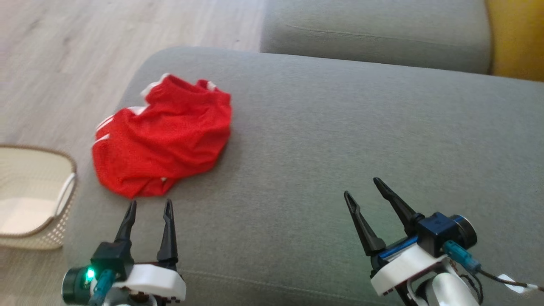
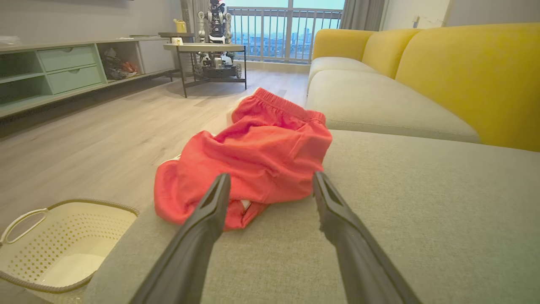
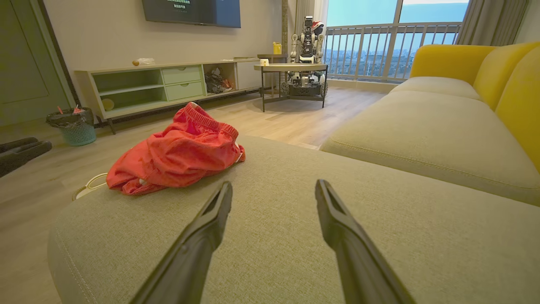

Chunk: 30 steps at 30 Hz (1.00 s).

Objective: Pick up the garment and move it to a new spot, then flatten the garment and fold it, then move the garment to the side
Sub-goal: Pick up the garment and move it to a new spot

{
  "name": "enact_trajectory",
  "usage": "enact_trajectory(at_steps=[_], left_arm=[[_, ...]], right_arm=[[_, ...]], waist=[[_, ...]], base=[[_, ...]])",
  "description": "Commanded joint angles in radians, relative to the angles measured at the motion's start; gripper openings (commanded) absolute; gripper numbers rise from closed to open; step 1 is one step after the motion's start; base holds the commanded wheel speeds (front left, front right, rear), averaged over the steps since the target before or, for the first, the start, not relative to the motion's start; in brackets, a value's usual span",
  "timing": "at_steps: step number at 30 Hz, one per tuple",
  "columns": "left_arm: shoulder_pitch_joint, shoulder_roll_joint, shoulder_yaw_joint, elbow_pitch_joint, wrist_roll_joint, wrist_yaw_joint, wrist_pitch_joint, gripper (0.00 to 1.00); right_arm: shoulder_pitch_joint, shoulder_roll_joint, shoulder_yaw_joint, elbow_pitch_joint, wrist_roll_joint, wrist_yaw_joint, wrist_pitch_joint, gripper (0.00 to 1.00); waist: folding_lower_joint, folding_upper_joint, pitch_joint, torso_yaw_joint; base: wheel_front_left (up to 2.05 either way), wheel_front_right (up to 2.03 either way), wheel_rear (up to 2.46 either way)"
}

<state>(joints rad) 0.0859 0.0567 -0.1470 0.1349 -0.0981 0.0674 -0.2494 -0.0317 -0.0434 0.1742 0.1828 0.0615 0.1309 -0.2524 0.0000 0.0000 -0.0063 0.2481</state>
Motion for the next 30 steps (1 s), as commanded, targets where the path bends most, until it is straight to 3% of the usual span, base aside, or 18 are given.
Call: enact_trajectory(at_steps=[1, 9, 16, 21, 30], left_arm=[[-0.032, -0.004, 0.034, -0.036, -0.002, 0.001, -0.012, 1.0], [-0.021, -0.004, 0.047, -0.044, -0.005, -0.003, -0.012, 1.0], [-0.101, 0.011, 0.076, -0.066, 0.007, -0.005, -0.012, 1.0], [-0.246, 0.046, 0.109, -0.062, -0.01, -0.026, -0.012, 1.0], [-0.663, 0.149, 0.104, 0.087, -0.024, -0.108, 0.171, 1.0]], right_arm=[[-0.04, -0.007, 0.021, -0.035, 0.004, 0.0, -0.009, 1.0], [-0.032, -0.007, 0.03, -0.041, 0.01, 0.0, -0.009, 1.0], [-0.06, -0.007, 0.035, -0.062, -0.001, 0.0, -0.009, 1.0], [-0.08, -0.007, 0.03, -0.071, -0.019, 0.0, -0.009, 1.0], [-0.128, -0.007, 0.006, -0.09, -0.089, 0.0, -0.009, 1.0]], waist=[[0.0, 0.0, -0.001, 0.031], [0.0, 0.0, 0.002, 0.067], [0.0, 0.0, 0.062, 0.045], [0.0, 0.0, 0.125, 0.02], [0.0, 0.0, 0.27, -0.003]], base=[[0.0, 0.0, 0.0], [0.0, 0.0, 0.0], [0.0, 0.0, 0.0], [0.0, 0.0, 0.0], [0.0, 0.0, 0.0]])
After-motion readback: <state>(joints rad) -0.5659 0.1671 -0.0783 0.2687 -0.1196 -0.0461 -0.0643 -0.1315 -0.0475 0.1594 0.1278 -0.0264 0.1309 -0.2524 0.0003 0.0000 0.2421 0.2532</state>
